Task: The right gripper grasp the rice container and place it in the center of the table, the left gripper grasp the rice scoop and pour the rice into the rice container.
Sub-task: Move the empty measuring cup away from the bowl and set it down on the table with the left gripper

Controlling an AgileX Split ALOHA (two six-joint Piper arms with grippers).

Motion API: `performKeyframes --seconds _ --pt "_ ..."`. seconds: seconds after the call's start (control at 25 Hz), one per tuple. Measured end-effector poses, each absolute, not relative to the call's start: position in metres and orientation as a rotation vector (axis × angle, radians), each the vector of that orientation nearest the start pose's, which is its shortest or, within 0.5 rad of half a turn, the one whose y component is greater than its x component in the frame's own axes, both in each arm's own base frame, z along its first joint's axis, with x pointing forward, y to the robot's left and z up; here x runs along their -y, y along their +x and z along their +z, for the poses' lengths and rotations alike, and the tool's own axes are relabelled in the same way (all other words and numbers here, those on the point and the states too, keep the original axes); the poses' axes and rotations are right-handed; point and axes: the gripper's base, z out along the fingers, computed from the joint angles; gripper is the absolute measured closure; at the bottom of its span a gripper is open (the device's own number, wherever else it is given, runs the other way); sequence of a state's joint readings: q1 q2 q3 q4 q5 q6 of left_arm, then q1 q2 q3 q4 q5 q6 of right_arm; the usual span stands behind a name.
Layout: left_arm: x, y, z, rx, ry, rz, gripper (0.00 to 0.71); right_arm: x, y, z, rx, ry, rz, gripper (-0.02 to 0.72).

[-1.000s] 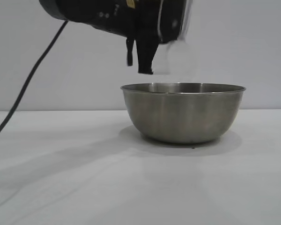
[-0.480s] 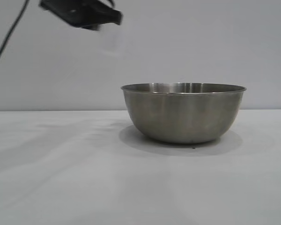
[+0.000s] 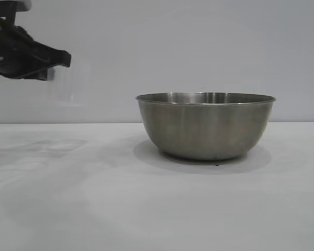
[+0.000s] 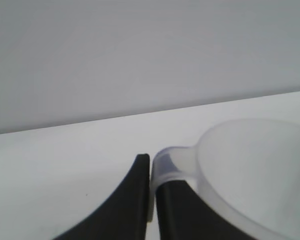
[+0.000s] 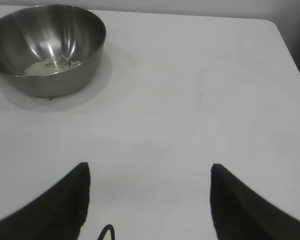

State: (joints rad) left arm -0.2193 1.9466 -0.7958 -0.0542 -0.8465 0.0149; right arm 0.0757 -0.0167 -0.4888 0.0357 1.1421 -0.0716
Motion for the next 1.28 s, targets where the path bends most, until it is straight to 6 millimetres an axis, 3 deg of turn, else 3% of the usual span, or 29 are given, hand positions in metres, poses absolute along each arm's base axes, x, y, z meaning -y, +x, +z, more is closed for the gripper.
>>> performKeyframes --seconds 0.36,0.88,1.16,1.28 --pt "0.077 0.362 0.098 -1.824 0.119 -0.165 0.710 -0.002 -0.010 0.268 -2.114 -0.160 0.046 0.226" --pt "0.077 0.361 0.084 -1.831 0.163 -0.136 0.710 -0.002 -0.010 0.268 -2.114 -0.160 0.046 0.226" --pt "0.072 0.340 0.074 -1.829 0.169 -0.128 0.710 -0.002 -0.010 0.268 -2.114 -0.160 0.046 0.226" --pt "0.070 0.328 0.069 -1.845 0.174 -0.124 0.609 -0.002 -0.010 0.268 -2.114 -0.160 0.046 0.226"
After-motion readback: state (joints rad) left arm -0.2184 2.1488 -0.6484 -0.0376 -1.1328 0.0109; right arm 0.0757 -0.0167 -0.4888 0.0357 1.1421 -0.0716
